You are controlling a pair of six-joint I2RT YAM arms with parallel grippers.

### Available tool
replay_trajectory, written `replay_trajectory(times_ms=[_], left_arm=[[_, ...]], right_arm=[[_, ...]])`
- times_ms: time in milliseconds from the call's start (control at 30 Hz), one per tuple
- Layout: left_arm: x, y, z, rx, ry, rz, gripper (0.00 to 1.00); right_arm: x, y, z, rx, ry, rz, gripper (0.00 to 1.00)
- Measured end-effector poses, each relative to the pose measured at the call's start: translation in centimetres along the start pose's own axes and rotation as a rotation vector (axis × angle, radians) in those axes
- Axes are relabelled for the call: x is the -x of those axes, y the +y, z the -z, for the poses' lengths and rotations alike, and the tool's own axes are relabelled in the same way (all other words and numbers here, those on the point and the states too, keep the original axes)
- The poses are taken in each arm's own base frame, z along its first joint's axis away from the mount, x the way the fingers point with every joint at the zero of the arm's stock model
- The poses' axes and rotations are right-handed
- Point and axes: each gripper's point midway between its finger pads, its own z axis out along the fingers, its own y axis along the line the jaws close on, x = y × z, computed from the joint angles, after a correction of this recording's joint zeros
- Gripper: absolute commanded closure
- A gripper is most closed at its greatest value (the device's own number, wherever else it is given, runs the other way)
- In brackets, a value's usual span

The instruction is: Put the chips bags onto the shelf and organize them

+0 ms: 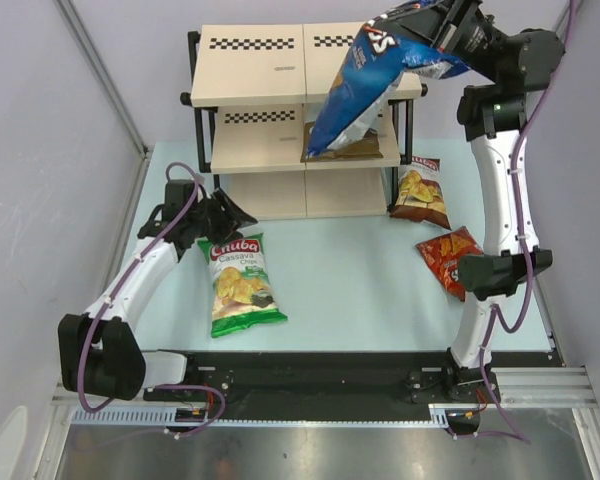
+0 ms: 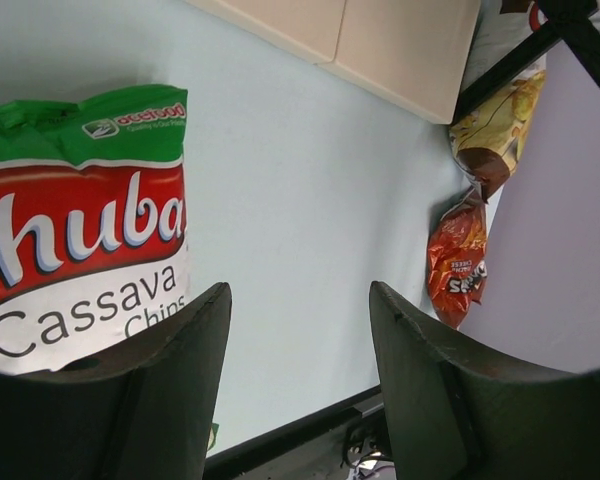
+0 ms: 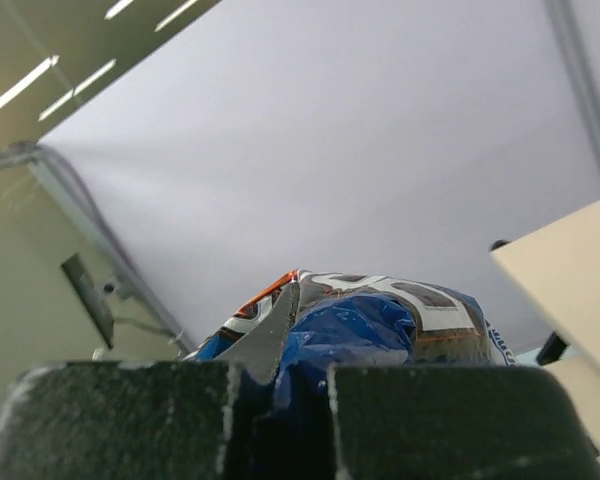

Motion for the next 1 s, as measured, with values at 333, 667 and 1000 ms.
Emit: replay_trajectory(times_ms=[333,667,1000], left_arm=[[0.8,-0.9,0.2,-0.019,-0.021,-0.01,0.37],[1.0,-0.7,-0.6,-0.01,-0.012,-0.006,0.37],[1.5,-1.0,-0.8,-0.009,-0.021,-0.009,0.38]], right_arm=[[4.8,-14.9,2.5,-0.199,-0.33,-0.116,1.0],[3.3,-19.6,4.1,-0.419,-0.442,-0.097,1.0],[-2.4,-21.0,8.7,-0.739,-0.513,-0.101,1.0]])
